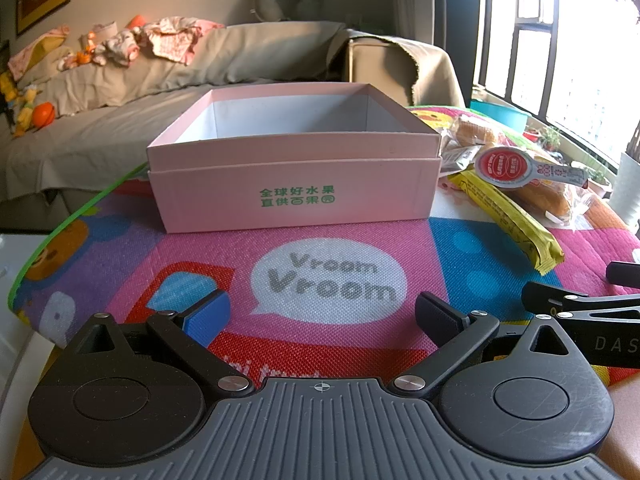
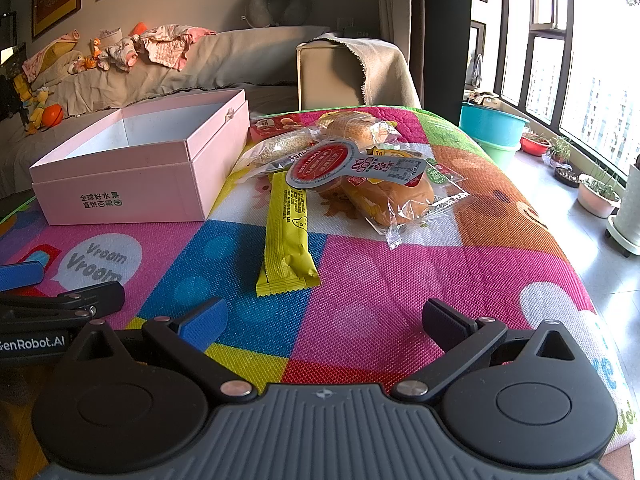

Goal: Organize objects

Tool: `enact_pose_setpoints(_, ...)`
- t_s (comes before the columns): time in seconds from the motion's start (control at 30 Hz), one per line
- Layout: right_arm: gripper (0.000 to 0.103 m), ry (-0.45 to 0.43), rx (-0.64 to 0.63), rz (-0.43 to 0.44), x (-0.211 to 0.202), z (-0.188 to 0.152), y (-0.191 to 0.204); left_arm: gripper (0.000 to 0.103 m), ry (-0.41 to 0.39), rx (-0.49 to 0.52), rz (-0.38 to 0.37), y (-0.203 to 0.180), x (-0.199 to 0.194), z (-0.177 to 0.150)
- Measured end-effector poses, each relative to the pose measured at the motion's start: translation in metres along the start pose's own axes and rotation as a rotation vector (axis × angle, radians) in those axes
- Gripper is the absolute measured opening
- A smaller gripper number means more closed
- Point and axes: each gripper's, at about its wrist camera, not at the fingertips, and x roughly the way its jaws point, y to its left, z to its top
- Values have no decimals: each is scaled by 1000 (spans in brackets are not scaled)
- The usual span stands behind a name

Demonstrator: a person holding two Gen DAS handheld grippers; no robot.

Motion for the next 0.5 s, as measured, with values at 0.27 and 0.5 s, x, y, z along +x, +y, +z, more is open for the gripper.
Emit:
enact_pose_setpoints(0.27,103,0,0,0,-1,0,0,102,0,0,0,0,0,0)
enact_pose_setpoints(0.5,103,0,0,0,-1,0,0,102,0,0,0,0,0,0)
